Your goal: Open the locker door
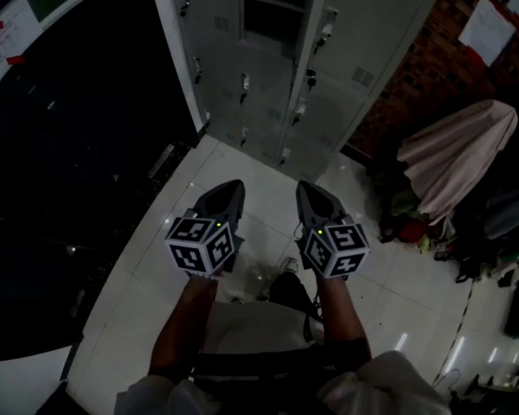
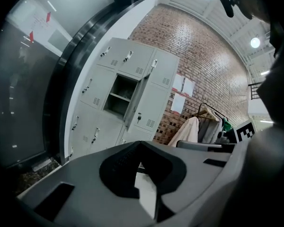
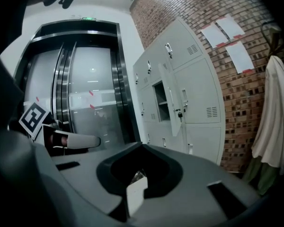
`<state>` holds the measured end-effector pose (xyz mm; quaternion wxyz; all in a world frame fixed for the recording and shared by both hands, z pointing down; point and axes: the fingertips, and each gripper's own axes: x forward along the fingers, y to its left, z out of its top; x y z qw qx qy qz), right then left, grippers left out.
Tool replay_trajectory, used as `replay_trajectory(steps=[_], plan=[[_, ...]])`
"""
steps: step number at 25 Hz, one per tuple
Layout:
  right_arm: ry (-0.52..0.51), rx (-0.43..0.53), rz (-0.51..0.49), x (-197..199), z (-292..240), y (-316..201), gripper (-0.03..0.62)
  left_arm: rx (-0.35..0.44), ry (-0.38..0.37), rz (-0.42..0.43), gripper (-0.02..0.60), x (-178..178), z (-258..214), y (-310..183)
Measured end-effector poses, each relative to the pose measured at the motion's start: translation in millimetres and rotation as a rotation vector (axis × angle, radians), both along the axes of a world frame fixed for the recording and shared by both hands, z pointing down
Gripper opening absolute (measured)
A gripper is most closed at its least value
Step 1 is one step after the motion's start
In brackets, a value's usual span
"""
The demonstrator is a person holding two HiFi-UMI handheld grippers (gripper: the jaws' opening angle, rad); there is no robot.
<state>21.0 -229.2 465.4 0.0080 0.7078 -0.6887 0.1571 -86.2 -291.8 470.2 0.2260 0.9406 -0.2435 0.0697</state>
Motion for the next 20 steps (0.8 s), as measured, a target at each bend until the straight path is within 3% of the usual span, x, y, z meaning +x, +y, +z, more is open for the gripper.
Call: replay_trajectory(steps=[9,20], plan=[[0.012,-0.010,0.033,-57,-4,23,0.002,0.004,0.020,0.051,0.000,-49,-4,22],[0.028,-0.005,0.067,-90,-9,38,0.002,0.006,0.030,0.092,0.000,-79,-7,37]])
